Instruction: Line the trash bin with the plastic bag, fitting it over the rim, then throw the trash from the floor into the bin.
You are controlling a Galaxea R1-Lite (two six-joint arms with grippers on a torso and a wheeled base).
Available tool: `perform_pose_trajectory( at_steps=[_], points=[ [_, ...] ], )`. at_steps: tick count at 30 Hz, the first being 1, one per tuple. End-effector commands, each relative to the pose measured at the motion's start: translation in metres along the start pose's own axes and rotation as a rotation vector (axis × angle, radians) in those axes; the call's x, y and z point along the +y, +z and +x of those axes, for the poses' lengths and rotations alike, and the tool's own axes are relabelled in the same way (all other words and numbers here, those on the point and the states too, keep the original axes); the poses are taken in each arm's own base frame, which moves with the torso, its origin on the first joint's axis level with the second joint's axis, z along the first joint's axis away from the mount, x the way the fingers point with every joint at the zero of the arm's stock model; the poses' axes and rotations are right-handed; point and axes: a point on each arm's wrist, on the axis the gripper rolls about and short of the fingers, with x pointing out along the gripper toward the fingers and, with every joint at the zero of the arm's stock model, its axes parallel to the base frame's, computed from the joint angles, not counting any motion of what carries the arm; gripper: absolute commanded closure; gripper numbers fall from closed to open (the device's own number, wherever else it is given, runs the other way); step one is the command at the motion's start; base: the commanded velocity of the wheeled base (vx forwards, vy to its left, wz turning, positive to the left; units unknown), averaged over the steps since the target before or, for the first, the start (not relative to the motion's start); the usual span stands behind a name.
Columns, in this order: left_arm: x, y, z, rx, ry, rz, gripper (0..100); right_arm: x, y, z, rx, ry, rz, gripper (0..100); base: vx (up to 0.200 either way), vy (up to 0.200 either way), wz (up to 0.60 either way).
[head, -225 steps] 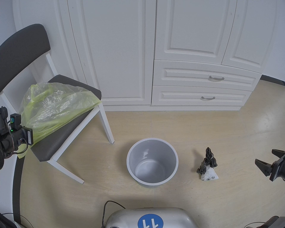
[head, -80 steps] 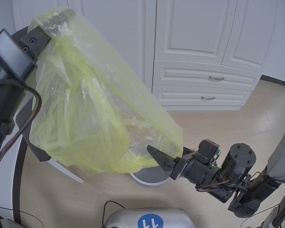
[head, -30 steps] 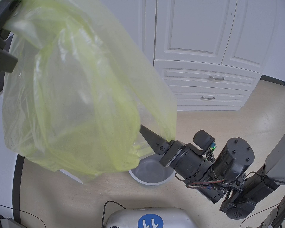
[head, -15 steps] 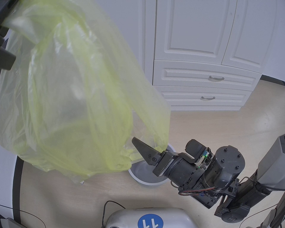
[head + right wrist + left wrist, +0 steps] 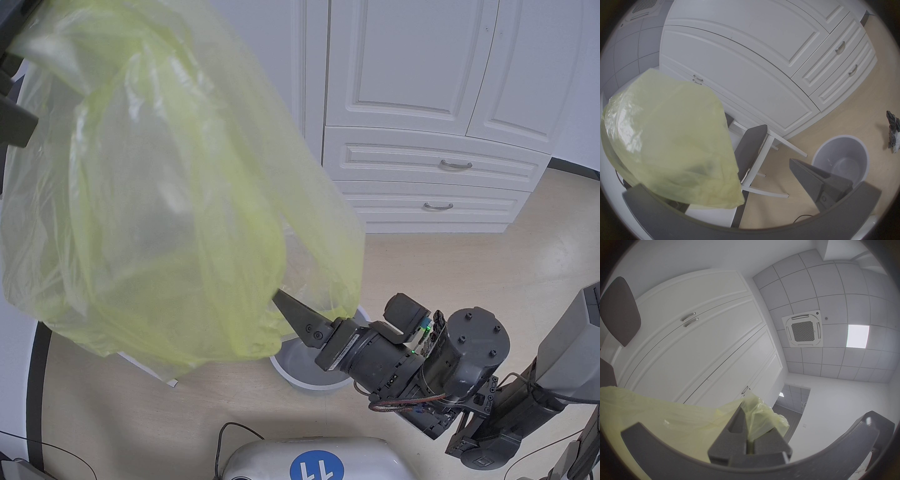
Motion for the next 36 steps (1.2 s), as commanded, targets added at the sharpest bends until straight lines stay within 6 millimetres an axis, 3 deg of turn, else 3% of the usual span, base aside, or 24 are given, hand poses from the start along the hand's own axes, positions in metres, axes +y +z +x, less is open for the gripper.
perform_pose_trajectory(
  at_steps=[1, 9, 10, 16, 23, 24, 28, 33, 35, 36],
  points=[
    [-0.001, -0.002, 0.001, 0.006, -0.002, -0.003, 100, 0.005, 0.004, -0.001, -0.023, 0.022, 0.006, 0, 0.0, 0.0, 0.0],
    [-0.001, -0.004, 0.001, 0.01, -0.002, -0.001, 100, 0.006, 0.006, -0.001, -0.031, 0.019, -0.003, 0, 0.0, 0.0, 0.0],
    [-0.001, -0.003, 0.0, 0.009, -0.002, -0.001, 100, 0.006, 0.005, -0.001, -0.031, 0.018, -0.005, 100, 0.0, 0.0, 0.0],
    [0.0, -0.004, 0.001, 0.013, -0.001, 0.0, 100, 0.007, 0.007, -0.002, -0.036, 0.022, -0.005, 100, 0.0, 0.0, 0.0],
    [0.003, -0.011, 0.001, 0.041, 0.016, 0.017, 100, 0.006, 0.032, -0.005, -0.106, 0.02, -0.041, 100, 0.0, 0.0, 0.0],
    [0.007, -0.021, 0.0, 0.081, 0.032, 0.036, 100, -0.003, 0.055, -0.008, -0.167, -0.012, -0.12, 100, 0.0, 0.0, 0.0],
    [0.024, -0.036, 0.0, 0.188, 0.103, 0.119, 100, -0.014, 0.091, -0.018, -0.209, -0.084, -0.255, 100, 0.0, 0.0, 0.0],
    [0.053, -0.047, -0.012, 0.425, 0.244, 0.248, 100, 0.001, 0.136, -0.046, -0.117, -0.228, -0.292, 100, 0.0, 0.0, 0.0],
    [0.055, -0.049, -0.015, 0.454, 0.257, 0.26, 100, 0.002, 0.137, -0.047, -0.106, -0.237, -0.291, 100, 0.0, 0.0, 0.0],
    [0.074, -0.052, -0.031, 0.708, 0.373, 0.348, 100, 0.0, 0.151, -0.061, -0.016, -0.343, -0.299, 100, 0.0, 0.0, 0.0]
  ],
)
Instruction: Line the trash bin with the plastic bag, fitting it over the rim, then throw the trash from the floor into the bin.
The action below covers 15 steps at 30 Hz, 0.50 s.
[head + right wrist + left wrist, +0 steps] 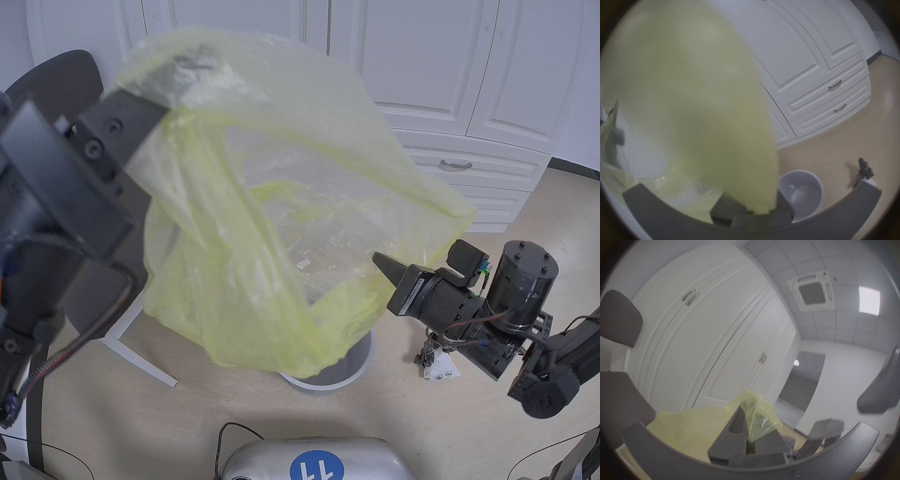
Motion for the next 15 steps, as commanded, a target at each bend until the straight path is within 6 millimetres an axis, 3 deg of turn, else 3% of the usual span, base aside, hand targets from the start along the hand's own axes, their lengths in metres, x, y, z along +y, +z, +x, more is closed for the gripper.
perform_pose_trajectory(
  at_steps=[1, 4, 7, 9, 15],
  points=[
    [0.051, -0.027, -0.018, 0.5, 0.272, 0.206, 100, -0.007, 0.078, -0.049, 0.068, -0.146, -0.057, 100, 0.0, 0.0, 0.0],
    [0.06, -0.037, -0.023, 0.668, 0.334, 0.247, 100, -0.012, 0.078, -0.063, 0.234, -0.168, -0.079, 100, 0.0, 0.0, 0.0],
    [0.064, -0.039, -0.025, 0.688, 0.347, 0.261, 100, -0.015, 0.073, -0.068, 0.302, -0.181, -0.101, 100, 0.0, 0.0, 0.0],
    [0.075, -0.046, -0.032, 0.74, 0.374, 0.339, 100, -0.026, 0.062, -0.078, 0.416, -0.202, -0.263, 100, 0.0, 0.0, 0.0],
    [0.085, -0.053, -0.029, 0.775, 0.403, 0.38, 100, -0.036, 0.045, -0.086, 0.509, -0.215, -0.414, 100, 0.0, 0.0, 0.0]
  ],
)
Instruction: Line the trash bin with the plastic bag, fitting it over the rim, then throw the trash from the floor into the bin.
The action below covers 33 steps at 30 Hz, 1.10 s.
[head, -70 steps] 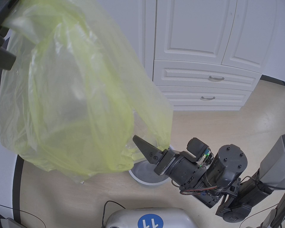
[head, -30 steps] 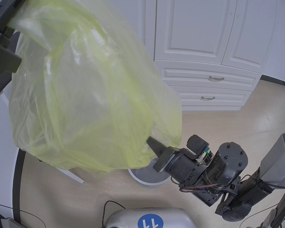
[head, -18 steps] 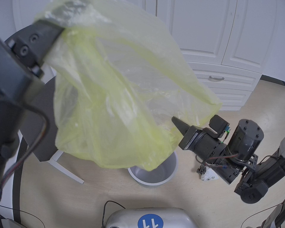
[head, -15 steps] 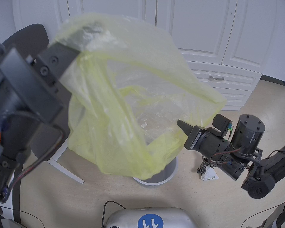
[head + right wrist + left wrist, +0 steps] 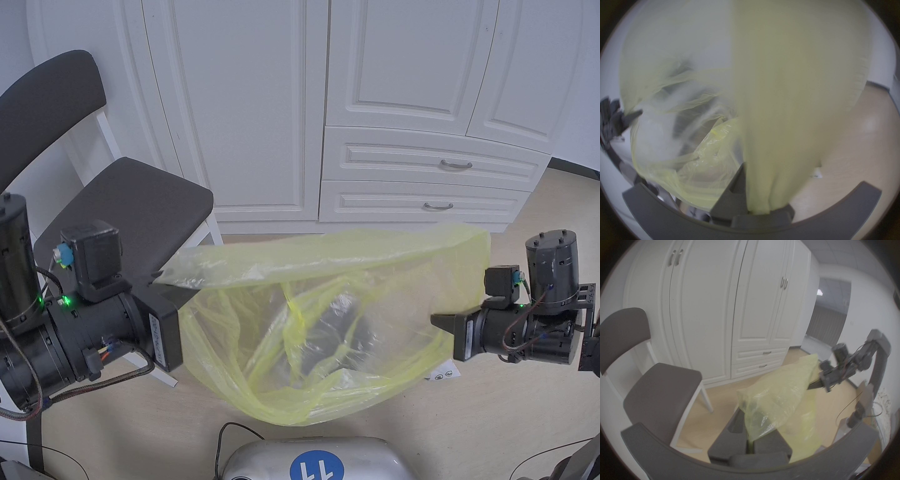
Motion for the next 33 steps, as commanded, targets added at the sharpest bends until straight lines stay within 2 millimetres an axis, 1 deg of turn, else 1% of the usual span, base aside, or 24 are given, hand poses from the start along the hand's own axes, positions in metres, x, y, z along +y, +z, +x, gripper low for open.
perform_pose_trajectory(
  at_steps=[1, 2, 3, 4, 5, 6, 9, 12, 14, 17, 22, 29, 33],
  points=[
    [0.022, -0.014, 0.009, 0.125, 0.114, 0.062, 100, -0.016, -0.008, -0.031, 0.035, -0.031, -0.157, 100, 0.0, 0.0, 0.0],
    [0.021, -0.016, 0.014, 0.134, 0.118, 0.062, 100, -0.019, -0.015, -0.031, 0.065, -0.042, -0.192, 100, 0.0, 0.0, 0.0],
    [0.021, -0.016, 0.015, 0.137, 0.118, 0.062, 100, -0.019, -0.016, -0.031, 0.072, -0.044, -0.202, 100, 0.0, 0.0, 0.0],
    [0.02, -0.02, 0.022, 0.151, 0.118, 0.062, 100, -0.024, -0.022, -0.028, 0.106, -0.061, -0.247, 100, 0.0, 0.0, 0.0],
    [0.021, -0.02, 0.023, 0.151, 0.119, 0.06, 100, -0.025, -0.022, -0.028, 0.111, -0.062, -0.255, 100, 0.0, 0.0, 0.0],
    [0.021, -0.022, 0.035, 0.157, 0.129, 0.055, 100, -0.027, -0.024, -0.026, 0.127, -0.068, -0.277, 100, 0.0, 0.0, 0.0],
    [0.026, -0.03, 0.059, 0.162, 0.166, 0.033, 100, -0.027, -0.024, -0.021, 0.138, -0.076, -0.275, 100, 0.0, 0.0, 0.0],
    [0.03, -0.033, 0.076, 0.122, 0.189, 0.017, 100, -0.03, -0.023, -0.02, 0.136, -0.118, -0.273, 100, 0.0, 0.0, 0.0],
    [0.03, -0.034, 0.084, 0.086, 0.194, 0.01, 100, -0.032, -0.022, -0.021, 0.128, -0.158, -0.272, 100, 0.0, 0.0, 0.0],
    [0.03, -0.033, 0.09, 0.038, 0.215, 0.001, 100, -0.033, -0.021, -0.022, 0.115, -0.189, -0.272, 100, 0.0, 0.0, 0.0],
    [0.03, -0.034, 0.097, 0.012, 0.235, -0.005, 100, -0.032, -0.019, -0.016, 0.123, -0.179, -0.268, 100, 0.0, 0.0, 0.0],
    [0.035, -0.051, 0.116, 0.069, 0.257, -0.058, 100, -0.031, -0.029, 0.02, 0.194, -0.166, -0.191, 100, 0.0, 0.0, 0.0],
    [0.04, -0.052, 0.118, 0.077, 0.263, -0.067, 100, -0.031, -0.035, 0.028, 0.224, -0.112, -0.149, 100, 0.0, 0.0, 0.0]
  ],
)
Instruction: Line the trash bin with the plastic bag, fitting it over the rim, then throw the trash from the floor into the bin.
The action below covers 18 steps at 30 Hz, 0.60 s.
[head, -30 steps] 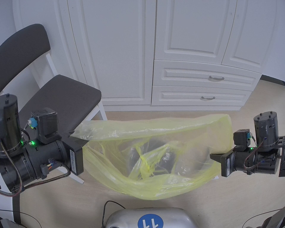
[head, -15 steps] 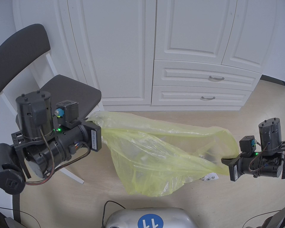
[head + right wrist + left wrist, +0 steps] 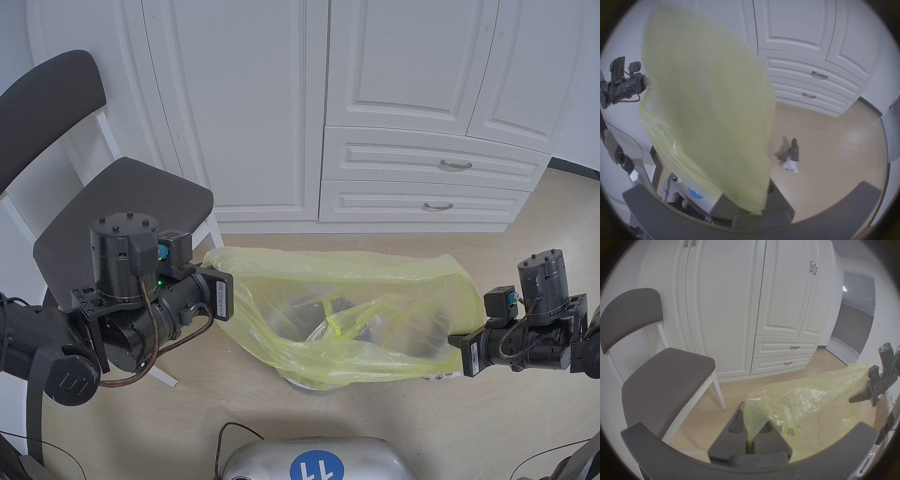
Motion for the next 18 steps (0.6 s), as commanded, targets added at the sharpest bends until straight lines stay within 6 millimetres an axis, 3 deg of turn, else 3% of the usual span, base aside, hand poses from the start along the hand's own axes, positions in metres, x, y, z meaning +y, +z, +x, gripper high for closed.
perform_pose_trajectory(
  at_steps=[1, 5, 10, 16, 18],
  points=[
    [0.003, -0.009, 0.011, 0.039, 0.014, -0.002, 100, 0.004, -0.01, 0.021, 0.082, 0.036, 0.018, 100, 0.0, 0.0, 0.0],
    [0.003, -0.028, 0.024, 0.106, 0.015, -0.016, 100, 0.007, -0.013, 0.029, 0.11, 0.045, 0.024, 100, 0.0, 0.0, 0.0],
    [0.01, -0.039, 0.063, 0.09, -0.001, -0.109, 100, -0.005, -0.017, 0.066, 0.089, 0.012, 0.076, 100, 0.0, 0.0, 0.0],
    [0.018, -0.055, 0.093, 0.01, 0.033, -0.135, 100, 0.0, -0.033, 0.107, 0.029, 0.062, 0.14, 100, 0.0, 0.0, 0.0],
    [0.018, -0.054, 0.094, 0.004, 0.035, -0.136, 100, 0.001, -0.035, 0.11, 0.032, 0.069, 0.148, 100, 0.0, 0.0, 0.0]
  ],
)
